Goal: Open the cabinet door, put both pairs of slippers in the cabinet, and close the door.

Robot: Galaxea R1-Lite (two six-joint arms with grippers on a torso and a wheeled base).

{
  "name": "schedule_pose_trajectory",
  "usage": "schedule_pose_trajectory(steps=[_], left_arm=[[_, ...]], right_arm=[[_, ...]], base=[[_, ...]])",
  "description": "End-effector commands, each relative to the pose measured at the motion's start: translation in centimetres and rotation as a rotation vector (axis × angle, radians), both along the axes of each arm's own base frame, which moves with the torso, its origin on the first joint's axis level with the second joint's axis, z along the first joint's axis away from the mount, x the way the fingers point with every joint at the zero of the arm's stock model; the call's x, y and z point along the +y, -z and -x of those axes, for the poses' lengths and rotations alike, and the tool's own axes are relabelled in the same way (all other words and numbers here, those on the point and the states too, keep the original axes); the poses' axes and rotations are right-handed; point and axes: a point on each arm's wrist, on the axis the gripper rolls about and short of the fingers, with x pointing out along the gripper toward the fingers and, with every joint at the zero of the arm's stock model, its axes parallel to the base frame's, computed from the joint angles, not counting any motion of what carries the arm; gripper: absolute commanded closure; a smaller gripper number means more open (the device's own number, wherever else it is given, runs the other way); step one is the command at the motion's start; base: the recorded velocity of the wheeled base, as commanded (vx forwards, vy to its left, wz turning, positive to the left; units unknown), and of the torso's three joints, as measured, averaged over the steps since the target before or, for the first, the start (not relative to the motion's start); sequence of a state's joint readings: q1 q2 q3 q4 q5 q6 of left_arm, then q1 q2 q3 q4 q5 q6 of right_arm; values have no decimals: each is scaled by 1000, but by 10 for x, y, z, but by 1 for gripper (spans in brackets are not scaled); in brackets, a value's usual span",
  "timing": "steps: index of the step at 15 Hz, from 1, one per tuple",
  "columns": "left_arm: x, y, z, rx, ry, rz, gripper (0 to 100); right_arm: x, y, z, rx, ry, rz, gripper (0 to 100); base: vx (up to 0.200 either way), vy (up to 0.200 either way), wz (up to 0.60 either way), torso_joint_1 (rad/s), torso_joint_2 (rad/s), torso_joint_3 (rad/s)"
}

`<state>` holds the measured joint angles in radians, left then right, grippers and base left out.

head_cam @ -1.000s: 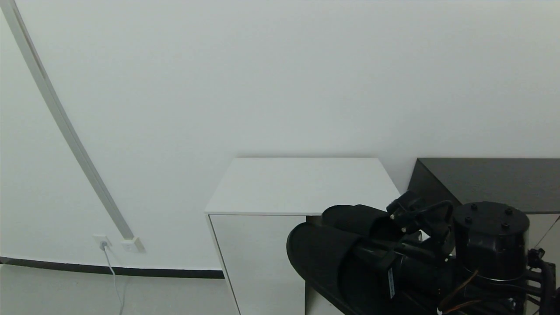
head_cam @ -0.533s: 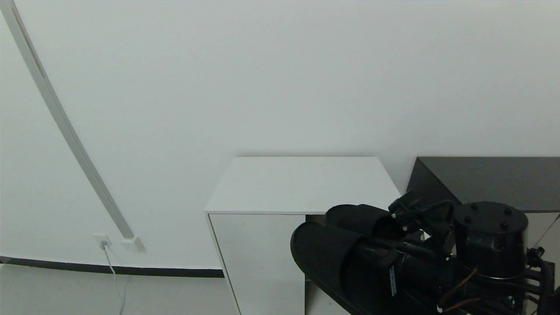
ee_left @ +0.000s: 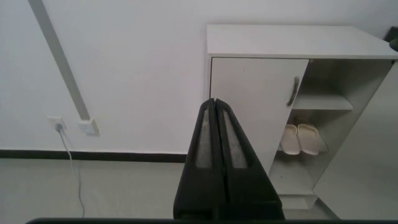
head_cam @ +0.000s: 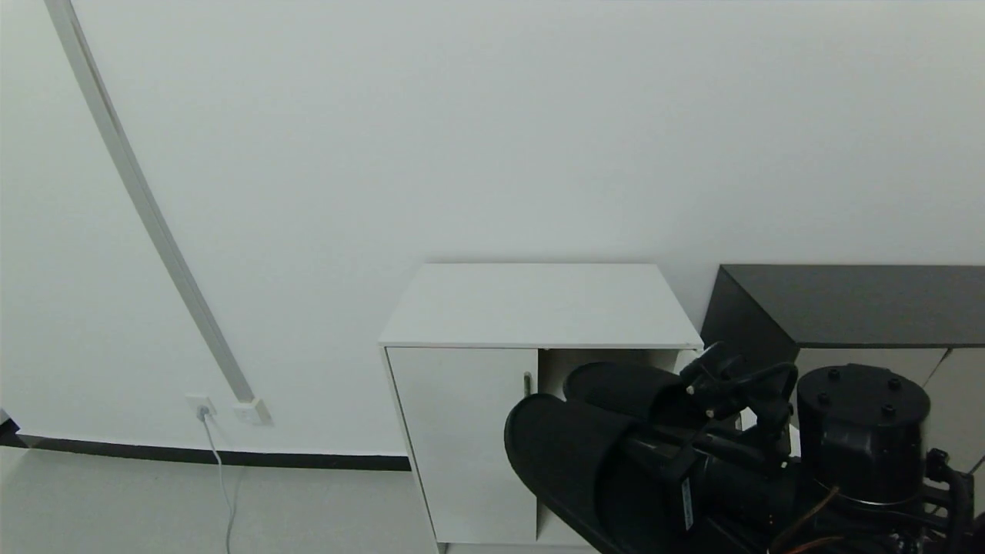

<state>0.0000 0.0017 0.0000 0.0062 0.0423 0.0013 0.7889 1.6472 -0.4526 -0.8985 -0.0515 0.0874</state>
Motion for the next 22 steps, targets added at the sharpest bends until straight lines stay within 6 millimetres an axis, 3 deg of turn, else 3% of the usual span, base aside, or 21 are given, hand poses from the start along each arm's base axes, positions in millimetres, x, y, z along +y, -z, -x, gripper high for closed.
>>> schedule_pose_trajectory(steps=[1, 14, 22], left_arm=[[0, 0, 0, 0, -1, 0, 100], [0, 0, 0, 0, 1, -2, 100], [0, 0, 0, 0, -1, -2, 100]], right_arm=[[2, 7, -1, 19, 0, 20, 100], [3, 12, -3, 28, 0, 28, 100], [2, 16, -2, 39, 1, 39, 100]], base=[[0, 0, 0, 0, 0, 0], [0, 0, 0, 0, 0, 0], [0, 0, 0, -143, 330, 176]])
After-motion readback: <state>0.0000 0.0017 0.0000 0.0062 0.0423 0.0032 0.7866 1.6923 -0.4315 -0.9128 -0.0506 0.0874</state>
